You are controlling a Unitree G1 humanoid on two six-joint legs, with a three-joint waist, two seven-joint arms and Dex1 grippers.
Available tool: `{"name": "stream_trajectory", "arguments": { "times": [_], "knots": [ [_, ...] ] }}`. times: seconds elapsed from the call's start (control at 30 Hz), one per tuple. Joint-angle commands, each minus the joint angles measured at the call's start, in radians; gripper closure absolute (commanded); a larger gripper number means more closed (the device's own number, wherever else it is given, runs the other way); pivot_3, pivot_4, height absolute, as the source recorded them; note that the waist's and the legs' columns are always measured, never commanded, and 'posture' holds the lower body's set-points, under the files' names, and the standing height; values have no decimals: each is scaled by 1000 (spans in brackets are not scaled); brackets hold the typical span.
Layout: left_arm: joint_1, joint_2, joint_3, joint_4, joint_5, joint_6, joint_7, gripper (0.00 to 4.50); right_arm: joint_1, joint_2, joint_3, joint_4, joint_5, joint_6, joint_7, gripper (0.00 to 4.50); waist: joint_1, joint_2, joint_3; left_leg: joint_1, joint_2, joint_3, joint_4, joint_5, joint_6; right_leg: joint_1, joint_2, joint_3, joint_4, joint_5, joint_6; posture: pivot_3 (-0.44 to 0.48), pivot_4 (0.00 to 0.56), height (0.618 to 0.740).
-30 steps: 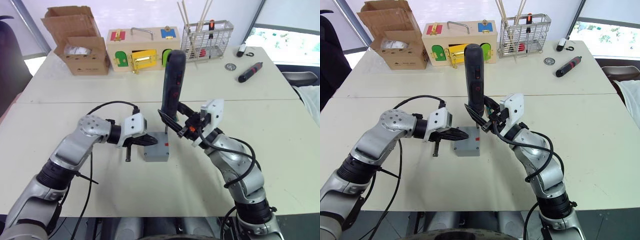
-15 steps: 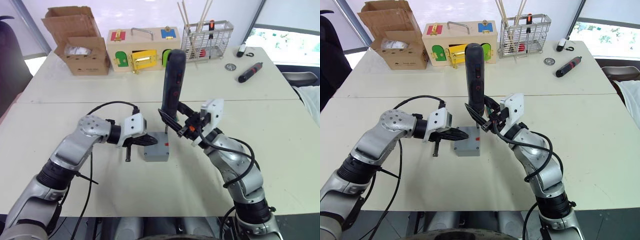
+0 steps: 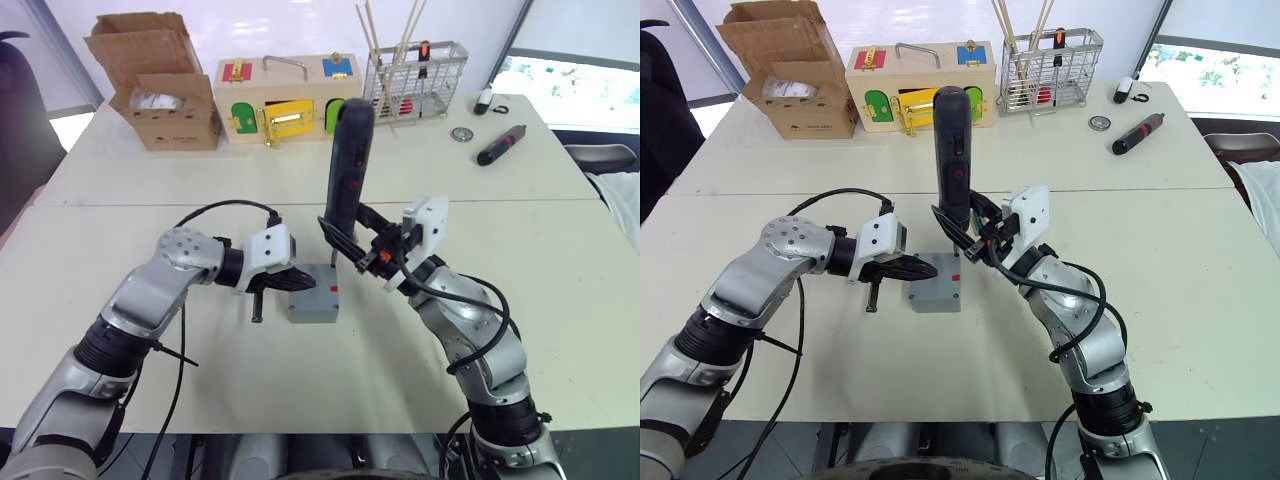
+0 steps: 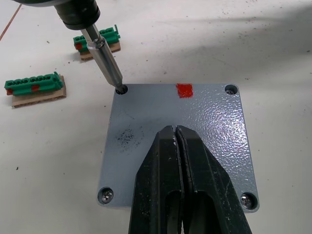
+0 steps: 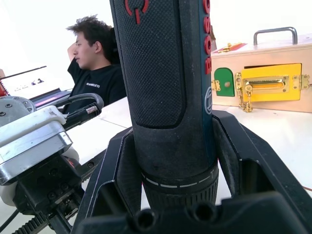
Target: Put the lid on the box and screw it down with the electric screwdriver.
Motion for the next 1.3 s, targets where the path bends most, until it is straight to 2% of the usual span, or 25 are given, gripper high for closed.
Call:
{"name": "stream_trajectory", "arguments": {
  "times": [0.03, 0.33, 0.47, 1.07, 1.13, 1.2, 1.3],
  "knots": [
    [9, 8, -21, 10, 23, 19, -2, 4500, 11, -8, 27, -29, -1, 1, 20, 2721, 0, 0, 0, 0, 0, 0, 0, 0, 0, 0, 0, 0, 0, 0, 0, 0, 150, 740],
    [15, 10, -23, 14, 29, 13, -3, 4500, 47, -45, 69, -11, -38, -5, 48, 2721, 0, 0, 0, 2, 0, 0, 0, 0, 0, 2, 0, 0, 0, 0, 0, 0, 150, 740],
    [22, 10, -27, 14, 32, 10, -1, 4500, 62, -58, 83, 9, -64, -4, 46, 2721, 0, 0, 0, 13, 0, 0, -4, -1, 2, 13, 0, 0, -3, 0, 0, 0, 150, 740],
    [63, -2, -55, 37, 64, -22, 9, 4500, 108, -71, 112, 54, -130, 13, 41, 2721, 2, -6, -21, 17, 0, -1, -5, -2, 3, 17, 0, 0, -4, 0, 0, 0, 150, 740],
    [74, 2, -59, 43, 74, -35, 8, 4500, 109, -70, 108, 61, -131, 13, 40, 2721, 2, -6, -21, 22, 0, -1, -7, -2, 3, 21, 0, 0, -6, 0, 0, 0, 150, 740],
    [79, 0, -54, 44, 70, -30, 9, 4500, 111, -70, 107, 64, -129, 19, 39, 2721, 2, -5, -23, 37, 0, -1, -17, -2, 3, 36, 0, 0, -17, -1, 0, 0, 150, 740],
    [82, -2, -51, 48, 72, -30, 9, 4500, 111, -74, 112, 72, -137, 25, 39, 2721, 1, -6, -24, 49, 1, -1, -22, -3, 5, 48, 0, 0, -22, -2, -1, 0, 150, 740]
  ]
}}
